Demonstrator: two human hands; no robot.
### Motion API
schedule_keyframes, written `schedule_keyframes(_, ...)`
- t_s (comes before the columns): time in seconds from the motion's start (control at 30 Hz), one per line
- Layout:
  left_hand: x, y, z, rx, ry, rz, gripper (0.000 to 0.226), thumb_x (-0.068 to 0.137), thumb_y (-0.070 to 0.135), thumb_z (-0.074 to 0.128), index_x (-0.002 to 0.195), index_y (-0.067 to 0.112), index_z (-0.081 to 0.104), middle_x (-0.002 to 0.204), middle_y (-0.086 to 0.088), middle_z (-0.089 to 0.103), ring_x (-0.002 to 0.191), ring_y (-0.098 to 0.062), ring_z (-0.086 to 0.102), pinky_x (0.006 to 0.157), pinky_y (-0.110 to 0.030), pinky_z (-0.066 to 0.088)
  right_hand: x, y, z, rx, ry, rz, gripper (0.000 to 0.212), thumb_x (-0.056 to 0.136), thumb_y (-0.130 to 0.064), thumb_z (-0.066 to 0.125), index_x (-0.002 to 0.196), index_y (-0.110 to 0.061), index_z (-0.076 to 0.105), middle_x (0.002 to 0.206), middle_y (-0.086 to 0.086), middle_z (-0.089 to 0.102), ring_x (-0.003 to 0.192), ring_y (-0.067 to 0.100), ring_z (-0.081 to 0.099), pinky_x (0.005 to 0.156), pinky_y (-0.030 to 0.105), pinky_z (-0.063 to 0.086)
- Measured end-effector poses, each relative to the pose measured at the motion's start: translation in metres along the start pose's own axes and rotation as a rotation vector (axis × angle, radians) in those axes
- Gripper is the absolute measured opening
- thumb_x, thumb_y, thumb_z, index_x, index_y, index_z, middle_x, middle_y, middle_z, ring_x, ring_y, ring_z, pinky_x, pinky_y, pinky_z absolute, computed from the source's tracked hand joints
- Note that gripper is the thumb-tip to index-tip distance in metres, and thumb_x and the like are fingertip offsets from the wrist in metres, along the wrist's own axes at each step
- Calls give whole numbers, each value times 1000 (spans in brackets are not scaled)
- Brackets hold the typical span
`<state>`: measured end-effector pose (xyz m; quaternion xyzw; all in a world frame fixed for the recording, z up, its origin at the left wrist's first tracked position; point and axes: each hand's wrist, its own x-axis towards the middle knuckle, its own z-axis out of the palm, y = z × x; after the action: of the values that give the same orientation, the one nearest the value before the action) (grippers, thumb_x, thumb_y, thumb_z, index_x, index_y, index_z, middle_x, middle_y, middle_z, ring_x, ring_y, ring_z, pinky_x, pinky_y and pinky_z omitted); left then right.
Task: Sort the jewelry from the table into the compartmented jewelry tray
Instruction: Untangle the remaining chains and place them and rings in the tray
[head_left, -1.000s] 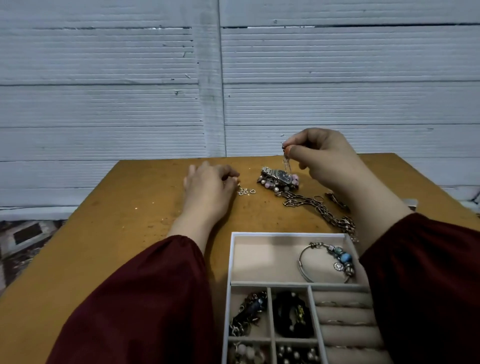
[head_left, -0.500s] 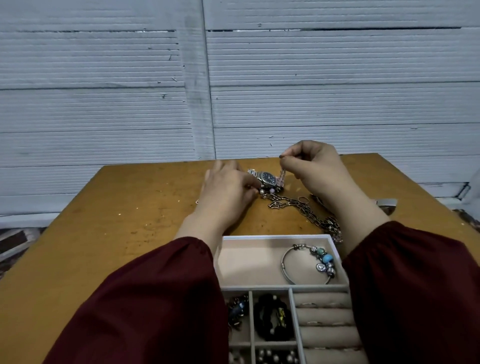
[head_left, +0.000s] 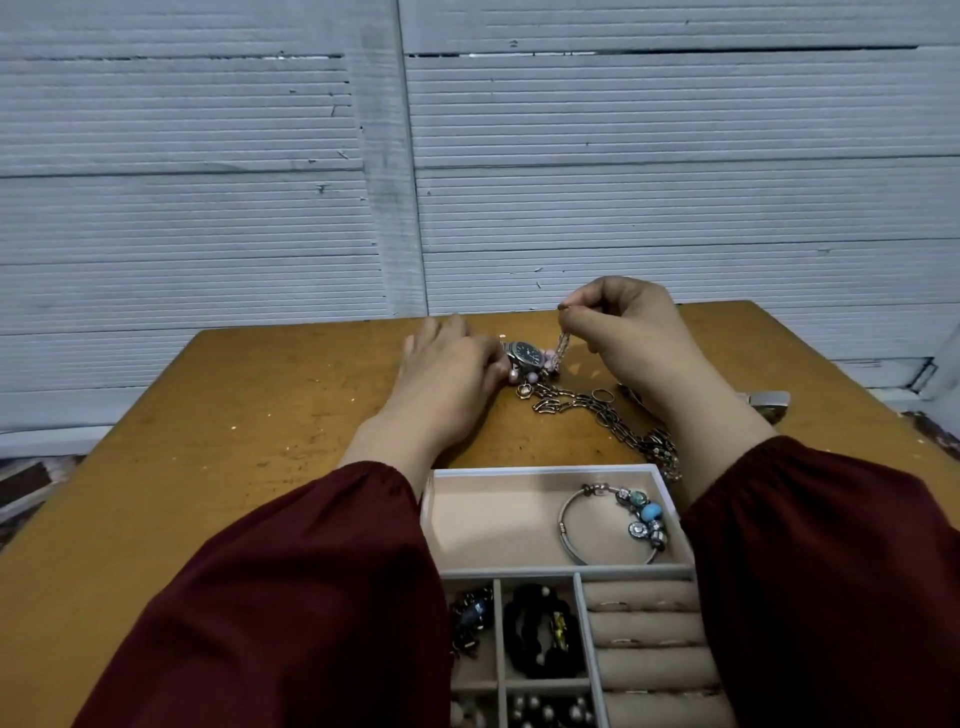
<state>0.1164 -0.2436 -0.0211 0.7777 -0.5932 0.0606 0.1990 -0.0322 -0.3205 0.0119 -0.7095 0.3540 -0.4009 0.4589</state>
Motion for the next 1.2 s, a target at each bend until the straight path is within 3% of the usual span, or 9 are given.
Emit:
schedule_keyframes(0.13, 2, -2, -9, -179, 153, -32, 21, 96, 36, 48, 107, 28, 64, 98, 5, 41, 104, -20, 33, 81, -27, 19, 1, 2, 0, 11, 22, 12, 6, 83, -7, 64, 85, -12, 65, 68, -3, 56, 42, -4, 45, 43, 12, 41)
schedule_keyframes(0.37, 4, -1, -25, -275, 290, -82, 21, 97, 34, 47, 105, 28, 65, 101, 6, 40, 105, -15, 32, 84, -24, 19, 2, 1, 1, -3, 22, 6, 8, 83, -8, 65, 81, -15, 64, 69, -4, 57, 44, -3, 44, 45, 13, 40)
schedule_keyframes(0.67, 2, 2, -33, -333, 299, -104, 20, 97, 33, 47, 105, 28, 64, 101, 5, 41, 109, -19, 34, 89, -27, 25, 1, -1, 2, -2, 14, 0, 9, 83, -8, 64, 79, -16, 63, 71, -2, 57, 50, 3, 46, 46, 15, 41)
schedule_keyframes(0.9, -6, 11, -47, -397, 303, -119, 19, 97, 32, 47, 105, 27, 64, 102, 3, 44, 113, -24, 36, 93, -32, 29, -4, -16, -1, 50, 24, -56, 12, 83, -6, 65, 77, -16, 63, 68, -4, 57, 50, -2, 47, 52, 12, 40)
schedule_keyframes(1.03, -18, 18, -59, -443, 307, -118, 16, 97, 31, 47, 103, 28, 62, 101, 3, 44, 112, -22, 36, 95, -33, 30, -14, -24, -6, 64, 22, -72, 12, 83, -7, 66, 76, -17, 63, 68, -2, 56, 48, -5, 46, 47, 8, 36)
schedule_keyframes(1.2, -37, 31, -83, -460, 303, -95, 10, 97, 31, 48, 93, 36, 56, 102, 3, 45, 114, -23, 37, 100, -38, 32, -35, -35, -16, 85, 6, -65, 6, 82, -10, 69, 79, -13, 66, 70, -1, 59, 50, -5, 48, 50, 8, 38)
